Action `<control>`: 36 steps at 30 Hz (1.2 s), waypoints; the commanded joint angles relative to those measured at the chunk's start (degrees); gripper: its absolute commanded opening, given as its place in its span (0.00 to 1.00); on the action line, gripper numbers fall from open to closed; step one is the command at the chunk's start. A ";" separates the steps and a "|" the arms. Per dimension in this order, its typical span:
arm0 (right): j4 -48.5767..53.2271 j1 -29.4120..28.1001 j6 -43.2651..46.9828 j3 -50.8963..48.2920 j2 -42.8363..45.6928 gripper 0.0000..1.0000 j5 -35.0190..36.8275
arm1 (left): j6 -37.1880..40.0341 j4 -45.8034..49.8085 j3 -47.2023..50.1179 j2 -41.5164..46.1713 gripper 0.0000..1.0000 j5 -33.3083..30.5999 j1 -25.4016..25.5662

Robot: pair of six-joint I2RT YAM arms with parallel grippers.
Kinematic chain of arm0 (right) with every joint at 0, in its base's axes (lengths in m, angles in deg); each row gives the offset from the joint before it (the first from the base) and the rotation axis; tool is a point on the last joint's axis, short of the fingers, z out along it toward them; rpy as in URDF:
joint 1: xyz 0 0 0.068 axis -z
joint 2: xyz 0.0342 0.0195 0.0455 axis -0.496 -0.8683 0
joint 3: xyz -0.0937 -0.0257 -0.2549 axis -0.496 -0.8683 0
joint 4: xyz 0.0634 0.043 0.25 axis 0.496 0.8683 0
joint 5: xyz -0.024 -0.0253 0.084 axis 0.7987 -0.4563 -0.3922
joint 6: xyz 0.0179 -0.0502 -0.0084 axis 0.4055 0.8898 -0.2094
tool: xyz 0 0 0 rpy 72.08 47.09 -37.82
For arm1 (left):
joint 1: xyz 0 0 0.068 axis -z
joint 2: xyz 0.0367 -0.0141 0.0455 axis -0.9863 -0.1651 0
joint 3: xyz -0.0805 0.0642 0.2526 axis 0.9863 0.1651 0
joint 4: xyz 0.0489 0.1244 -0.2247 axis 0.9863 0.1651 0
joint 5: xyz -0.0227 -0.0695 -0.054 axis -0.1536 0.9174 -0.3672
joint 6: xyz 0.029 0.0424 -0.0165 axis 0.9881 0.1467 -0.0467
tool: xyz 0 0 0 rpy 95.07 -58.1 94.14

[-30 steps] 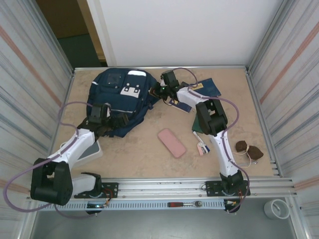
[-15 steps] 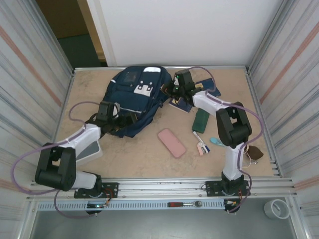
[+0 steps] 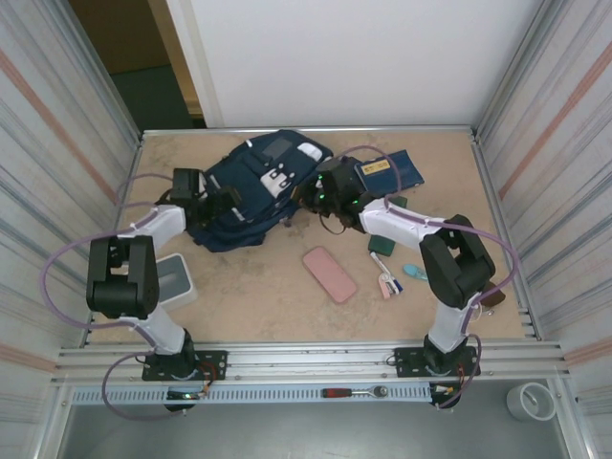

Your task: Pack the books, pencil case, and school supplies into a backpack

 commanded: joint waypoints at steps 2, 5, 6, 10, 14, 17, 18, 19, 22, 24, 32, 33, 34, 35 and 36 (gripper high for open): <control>7.27 -2.83 7.28 2.66 0.43 0.28 -4.57 | 1.83 1.34 -5.54 -1.54 0.98 0.40 -3.60; 12.27 -1.39 12.17 0.83 3.38 0.41 -3.38 | 1.95 0.82 -5.04 1.11 0.98 -0.24 -4.92; 13.75 -0.64 13.36 0.29 3.95 0.45 -3.17 | 2.15 0.59 -4.36 2.39 0.98 -0.60 -4.90; 14.78 3.95 14.16 -2.33 4.55 0.60 -4.28 | 1.53 -1.24 1.04 10.03 0.98 -1.27 -3.25; 11.66 8.68 11.51 -2.75 2.10 0.71 -5.39 | 1.69 -1.29 7.99 18.53 0.98 -3.47 1.15; 8.47 10.10 8.74 -0.93 -2.09 0.78 -6.93 | 2.68 0.65 14.03 25.80 0.98 -6.72 6.03; 8.37 10.15 8.14 0.25 -3.75 0.80 -7.45 | 2.89 1.13 15.78 27.80 0.98 -7.42 7.52; 8.24 10.24 7.44 1.55 -5.73 0.81 -8.10 | 3.03 1.75 17.87 30.06 0.98 -7.67 9.15; 5.20 10.15 4.97 3.55 -9.78 0.79 -10.89 | 4.22 1.84 23.78 35.70 0.95 -6.75 14.42; 3.36 10.39 3.10 4.17 -11.23 0.64 -12.98 | 5.55 0.87 27.31 38.78 0.93 -6.49 18.30; -6.18 10.42 -4.64 0.04 -4.36 0.05 -16.75 | 13.10 -12.85 40.56 45.26 0.73 -8.15 26.55; -6.71 10.31 -5.40 -0.41 -3.07 0.04 -16.96 | 14.55 -15.21 42.27 45.83 0.71 -8.70 26.65; -6.92 10.09 -5.86 -0.77 -1.88 0.04 -16.90 | 15.48 -17.73 43.66 46.36 0.68 -9.27 26.73; -6.93 9.91 -6.09 -1.00 -0.89 0.03 -16.87 | 16.20 -19.75 44.39 46.79 0.65 -9.24 26.78; -6.99 9.67 -6.34 -1.22 0.10 0.03 -16.84 | 17.66 -22.73 45.47 46.91 0.63 -9.13 27.27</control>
